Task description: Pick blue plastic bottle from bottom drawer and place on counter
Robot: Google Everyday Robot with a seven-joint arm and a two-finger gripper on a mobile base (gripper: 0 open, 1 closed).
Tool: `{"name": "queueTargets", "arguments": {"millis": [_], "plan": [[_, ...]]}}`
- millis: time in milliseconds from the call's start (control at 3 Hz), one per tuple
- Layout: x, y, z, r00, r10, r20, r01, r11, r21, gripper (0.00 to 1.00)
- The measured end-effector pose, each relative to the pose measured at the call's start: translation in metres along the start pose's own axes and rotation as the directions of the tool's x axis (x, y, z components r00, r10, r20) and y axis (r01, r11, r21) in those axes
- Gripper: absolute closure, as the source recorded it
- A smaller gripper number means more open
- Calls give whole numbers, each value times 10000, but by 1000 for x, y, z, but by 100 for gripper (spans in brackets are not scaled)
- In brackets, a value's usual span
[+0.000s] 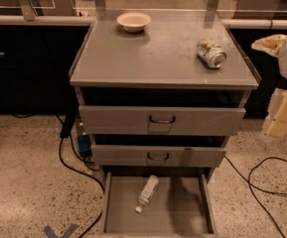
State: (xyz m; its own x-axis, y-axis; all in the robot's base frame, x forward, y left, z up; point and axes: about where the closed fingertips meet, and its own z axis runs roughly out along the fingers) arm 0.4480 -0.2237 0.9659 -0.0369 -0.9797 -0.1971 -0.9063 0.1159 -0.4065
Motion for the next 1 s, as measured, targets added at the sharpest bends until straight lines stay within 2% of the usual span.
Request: {"name": "queueTargets", "arguments": {"millis": [333, 667, 1000], "plan": [[0, 0, 0, 10000, 0, 0, 0, 10000, 0, 0], [8, 15, 27, 9996, 70, 257, -67, 9999, -121, 0], [22, 46, 85, 9979, 334, 563, -311, 9987, -411, 0]]}}
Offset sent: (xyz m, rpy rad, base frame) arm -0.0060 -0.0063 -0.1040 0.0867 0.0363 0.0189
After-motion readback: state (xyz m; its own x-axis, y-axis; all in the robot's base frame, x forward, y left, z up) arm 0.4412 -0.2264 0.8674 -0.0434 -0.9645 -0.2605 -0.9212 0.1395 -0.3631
